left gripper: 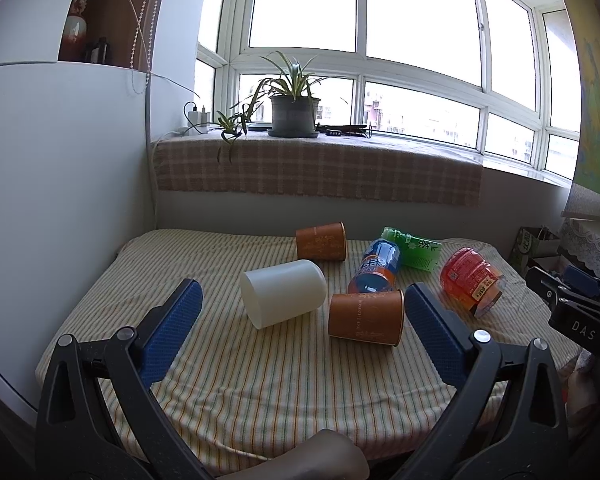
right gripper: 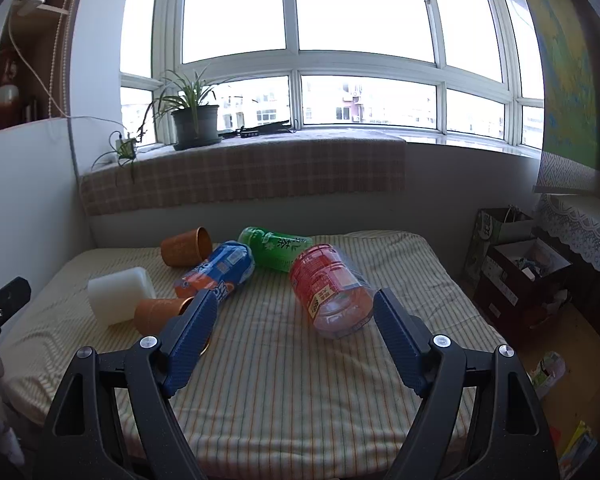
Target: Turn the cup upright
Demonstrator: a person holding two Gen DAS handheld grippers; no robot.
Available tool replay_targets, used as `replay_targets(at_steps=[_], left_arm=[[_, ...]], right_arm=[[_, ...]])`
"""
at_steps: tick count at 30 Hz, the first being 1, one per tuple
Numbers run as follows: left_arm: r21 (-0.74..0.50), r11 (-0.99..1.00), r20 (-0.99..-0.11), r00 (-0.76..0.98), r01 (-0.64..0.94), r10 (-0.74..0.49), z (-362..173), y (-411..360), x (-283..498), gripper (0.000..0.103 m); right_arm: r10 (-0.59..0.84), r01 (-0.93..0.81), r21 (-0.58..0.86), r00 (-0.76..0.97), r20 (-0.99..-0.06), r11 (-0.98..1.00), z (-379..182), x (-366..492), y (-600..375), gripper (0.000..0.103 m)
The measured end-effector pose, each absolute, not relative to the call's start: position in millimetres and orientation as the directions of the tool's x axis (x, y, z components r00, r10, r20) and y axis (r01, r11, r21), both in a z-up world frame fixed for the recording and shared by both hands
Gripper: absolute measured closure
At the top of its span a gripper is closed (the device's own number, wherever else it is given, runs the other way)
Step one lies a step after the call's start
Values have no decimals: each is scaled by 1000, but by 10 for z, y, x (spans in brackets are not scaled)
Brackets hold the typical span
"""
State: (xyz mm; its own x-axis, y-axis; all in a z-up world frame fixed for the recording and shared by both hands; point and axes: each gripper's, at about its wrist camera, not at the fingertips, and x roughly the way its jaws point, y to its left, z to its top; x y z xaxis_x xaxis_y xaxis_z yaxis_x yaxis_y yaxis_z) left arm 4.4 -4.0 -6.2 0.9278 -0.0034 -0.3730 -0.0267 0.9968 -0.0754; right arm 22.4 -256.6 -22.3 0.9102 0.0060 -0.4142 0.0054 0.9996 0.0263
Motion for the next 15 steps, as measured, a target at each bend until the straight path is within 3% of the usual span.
replay_targets(at_steps=[15], left_arm=[[-70,997,-374,927,-28,-1,-58,-52,43,0]], right_arm=[[9,6,35,908,-418,999,-225,208,-2576,23]])
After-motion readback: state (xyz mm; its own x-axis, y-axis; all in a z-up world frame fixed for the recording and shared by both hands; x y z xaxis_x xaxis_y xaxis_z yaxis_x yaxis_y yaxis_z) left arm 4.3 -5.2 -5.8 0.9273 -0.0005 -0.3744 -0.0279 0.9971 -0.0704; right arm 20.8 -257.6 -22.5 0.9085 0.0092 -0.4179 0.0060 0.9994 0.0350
